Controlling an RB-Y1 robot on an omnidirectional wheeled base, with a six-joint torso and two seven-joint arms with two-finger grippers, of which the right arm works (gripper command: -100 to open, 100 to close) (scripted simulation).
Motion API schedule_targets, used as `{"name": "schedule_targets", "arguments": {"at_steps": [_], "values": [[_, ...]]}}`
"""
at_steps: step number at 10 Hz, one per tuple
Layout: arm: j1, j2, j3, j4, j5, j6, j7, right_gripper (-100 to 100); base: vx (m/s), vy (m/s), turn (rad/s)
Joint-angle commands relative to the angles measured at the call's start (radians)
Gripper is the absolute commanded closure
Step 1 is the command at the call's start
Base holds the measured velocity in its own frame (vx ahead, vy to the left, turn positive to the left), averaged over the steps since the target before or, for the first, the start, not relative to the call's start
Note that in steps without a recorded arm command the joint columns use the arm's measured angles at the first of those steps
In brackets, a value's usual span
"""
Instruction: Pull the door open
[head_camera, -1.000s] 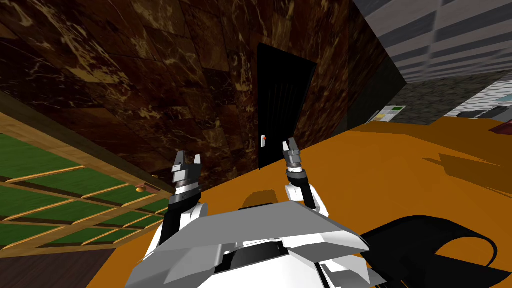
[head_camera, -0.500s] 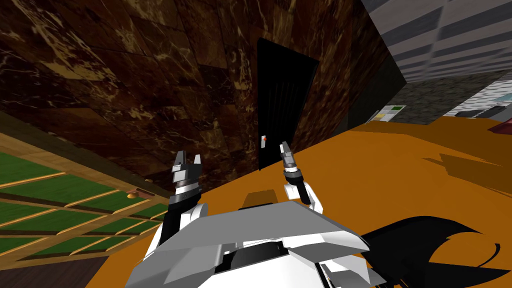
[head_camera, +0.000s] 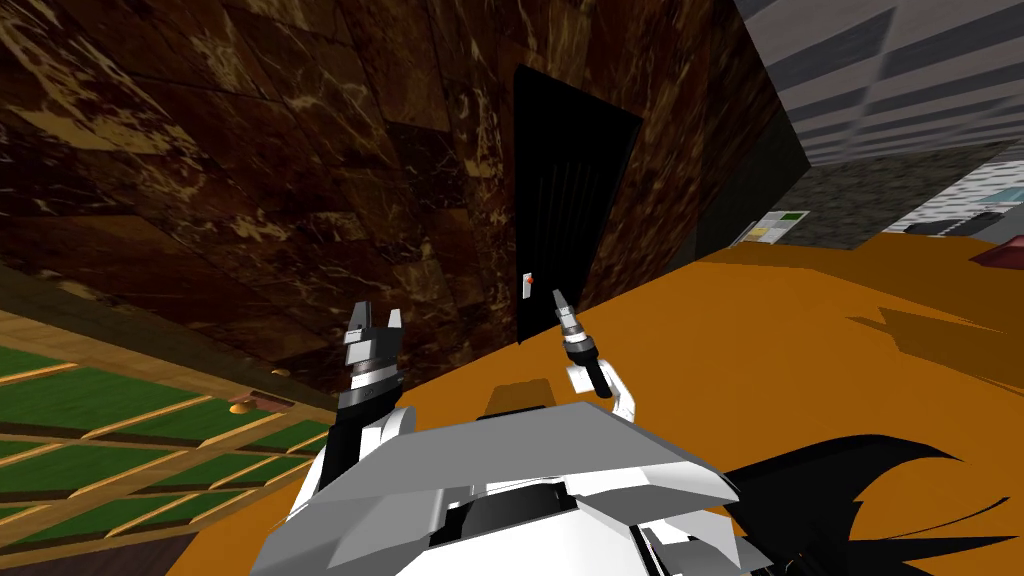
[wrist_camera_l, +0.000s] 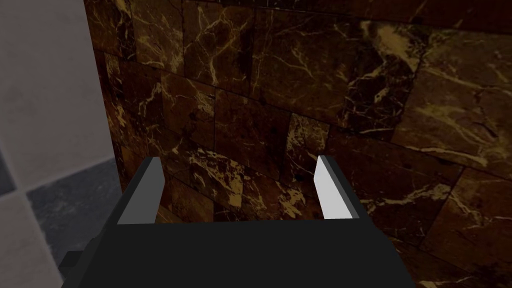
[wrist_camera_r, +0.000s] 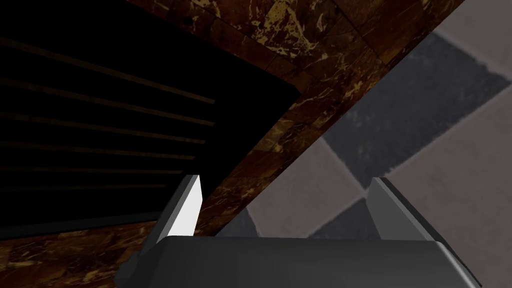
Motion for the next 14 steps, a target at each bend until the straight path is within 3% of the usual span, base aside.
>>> {"name": "schedule_targets", "arguments": {"at_steps": [1,2,4,5,7,8,11,12,14], "values": [[-0.028,-0.012,-0.001,0.05,0.021,-0.003,0.029,-100,0.109,0.001,-0.018],[-0.028,-0.012,-0.001,0.057,0.021,-0.003,0.029,-100,0.07,0.008,-0.002],[-0.063,-0.03,-0.007,0.126,0.044,-0.013,0.062,-100,0.059,0.01,-0.013],[-0.063,-0.03,-0.007,0.131,0.044,-0.013,0.062,-100,0.049,0.003,-0.004],[-0.099,-0.049,-0.013,0.196,0.069,-0.024,0.097,-100,0.065,-0.011,-0.012],[-0.099,-0.049,-0.013,0.21,0.069,-0.024,0.097,-100,0.068,0.004,-0.004],[-0.154,-0.079,-0.022,0.312,0.106,-0.04,0.15,-100,0.083,0.002,-0.014],[-0.154,-0.079,-0.022,0.329,0.106,-0.04,0.15,-100,0.061,0.003,-0.006],[-0.192,-0.098,-0.029,0.396,0.132,-0.051,0.186,-100,0.068,-0.001,-0.014]]}}
